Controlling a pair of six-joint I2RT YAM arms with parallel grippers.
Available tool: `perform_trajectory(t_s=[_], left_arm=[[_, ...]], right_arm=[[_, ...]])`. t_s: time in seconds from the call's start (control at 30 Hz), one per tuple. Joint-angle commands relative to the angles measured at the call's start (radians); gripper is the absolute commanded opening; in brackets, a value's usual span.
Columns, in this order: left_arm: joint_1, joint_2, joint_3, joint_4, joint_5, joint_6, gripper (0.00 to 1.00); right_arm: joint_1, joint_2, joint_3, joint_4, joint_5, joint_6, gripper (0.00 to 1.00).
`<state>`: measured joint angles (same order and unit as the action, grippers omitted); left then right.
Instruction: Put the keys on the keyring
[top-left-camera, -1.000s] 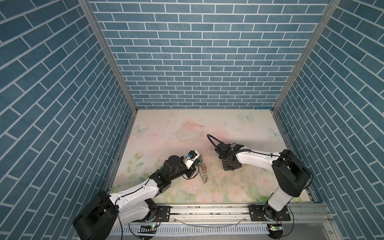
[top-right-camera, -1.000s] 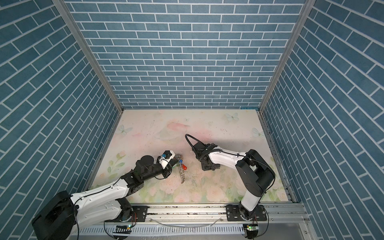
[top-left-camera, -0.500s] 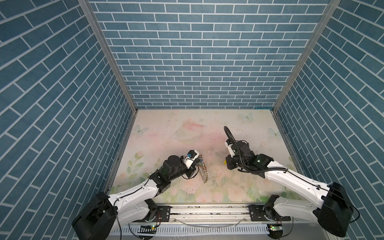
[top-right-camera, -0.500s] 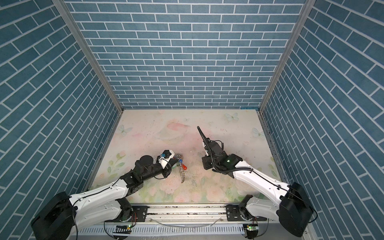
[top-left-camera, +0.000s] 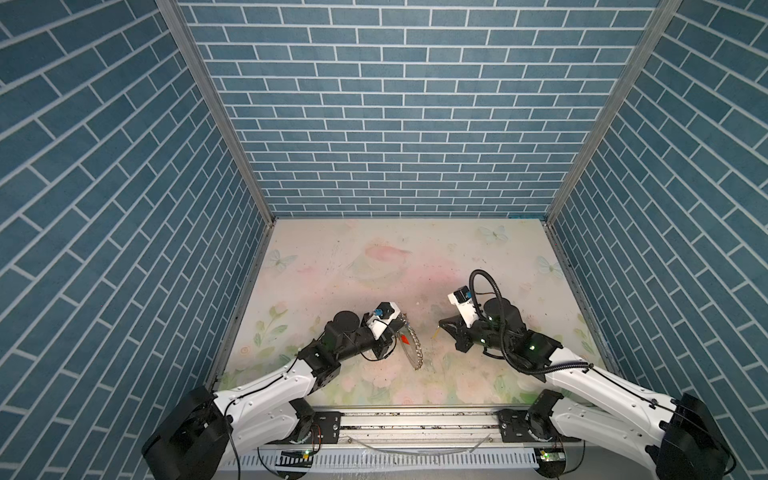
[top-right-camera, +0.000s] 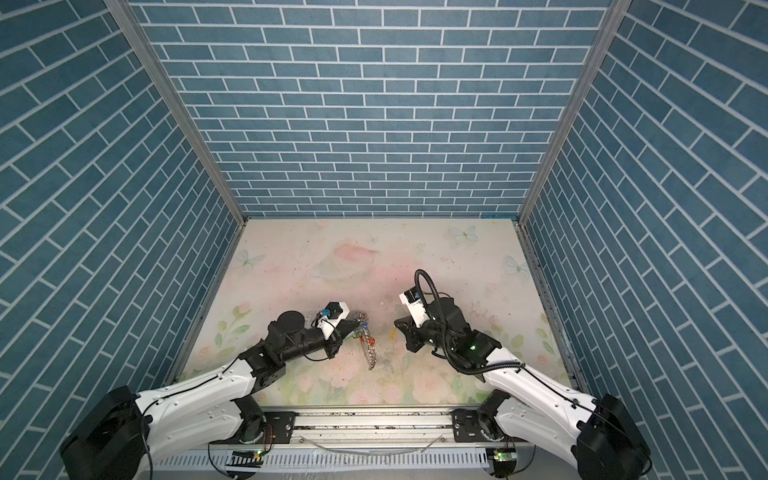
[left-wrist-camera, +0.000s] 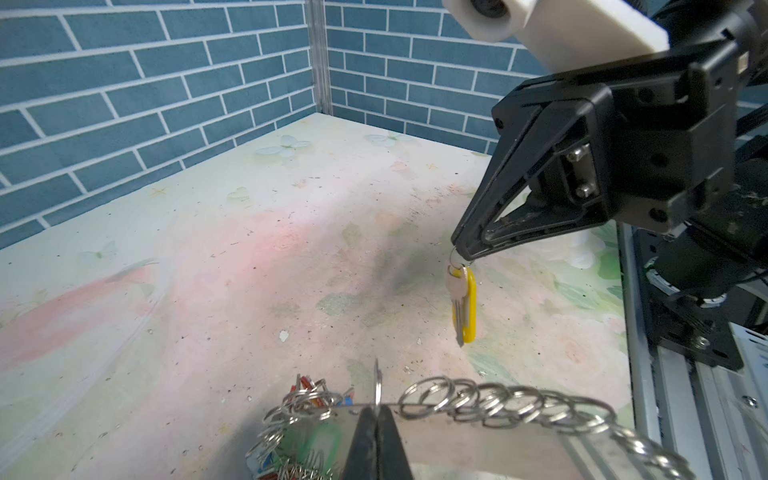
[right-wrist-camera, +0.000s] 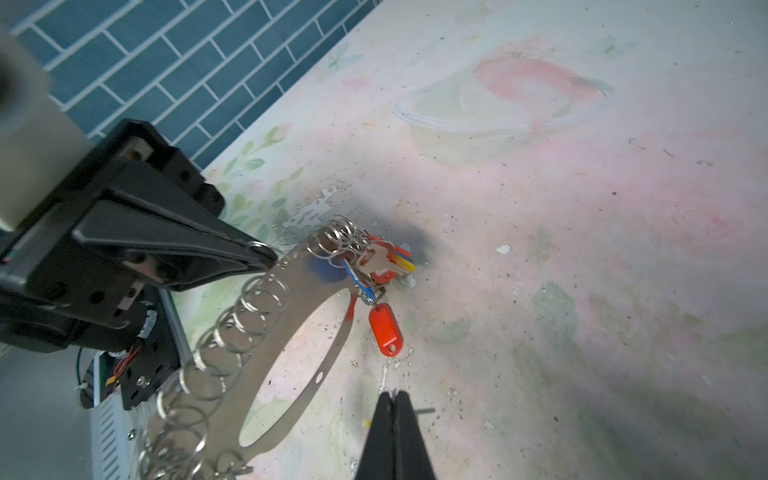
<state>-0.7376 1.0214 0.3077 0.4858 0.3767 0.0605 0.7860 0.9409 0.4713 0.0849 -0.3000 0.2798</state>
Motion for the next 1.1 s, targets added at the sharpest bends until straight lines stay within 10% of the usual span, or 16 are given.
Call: perform_trajectory(t_s=[0.0,0.57,1.07], left_arm=[[0.001,-0.002,0.005,0.072,0.067,0.013,0.0],[-0.013,0.067,-0.108,0.36,0.248,0.114,0.0],[-0.107,0.073,-0.093,0.244,0.201,0.3,0.0]], right_arm=[[-0.002,-0.042,-0.055,0.182,-0.079,-0.055,0.0],[-0.002,-0.035,-0.135,0.343,-0.347,-0.317,0.0],[-0.001,0.049,-0.106,0.277,-0.502,-0.355,0.0]])
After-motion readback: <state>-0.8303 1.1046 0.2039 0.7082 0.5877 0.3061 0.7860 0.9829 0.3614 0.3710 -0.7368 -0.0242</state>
